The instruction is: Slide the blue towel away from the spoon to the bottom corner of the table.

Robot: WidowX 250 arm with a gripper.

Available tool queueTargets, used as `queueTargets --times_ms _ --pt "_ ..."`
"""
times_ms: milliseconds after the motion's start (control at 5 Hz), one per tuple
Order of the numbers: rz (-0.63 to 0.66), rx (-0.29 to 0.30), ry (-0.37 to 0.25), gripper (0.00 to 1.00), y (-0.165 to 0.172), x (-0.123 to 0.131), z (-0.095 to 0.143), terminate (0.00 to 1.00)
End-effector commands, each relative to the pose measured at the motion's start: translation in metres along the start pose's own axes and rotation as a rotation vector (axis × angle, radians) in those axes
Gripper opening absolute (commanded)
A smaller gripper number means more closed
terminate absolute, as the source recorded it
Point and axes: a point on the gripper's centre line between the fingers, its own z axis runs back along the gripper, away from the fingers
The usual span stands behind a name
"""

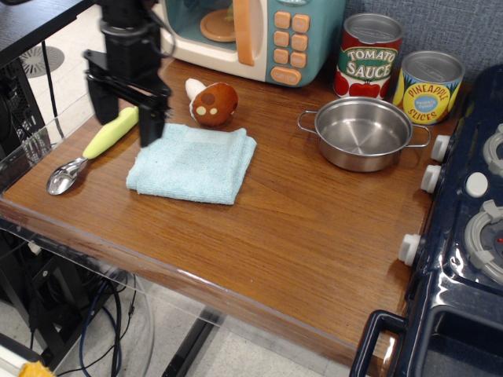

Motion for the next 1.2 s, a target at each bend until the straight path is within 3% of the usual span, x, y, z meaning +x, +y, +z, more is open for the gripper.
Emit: queueTargets --times_ms 0,400,1000 --pt "-0.096 0.015 -0.14 1.0 -0.028 0.019 0.021 0.0" --pt "-0.127 0.022 -0.129 1.0 -0.028 0.036 -0.005 0.0" --pt "-0.17 -0.043 -0.084 1.0 -0.048 0.033 -0.034 0.0"
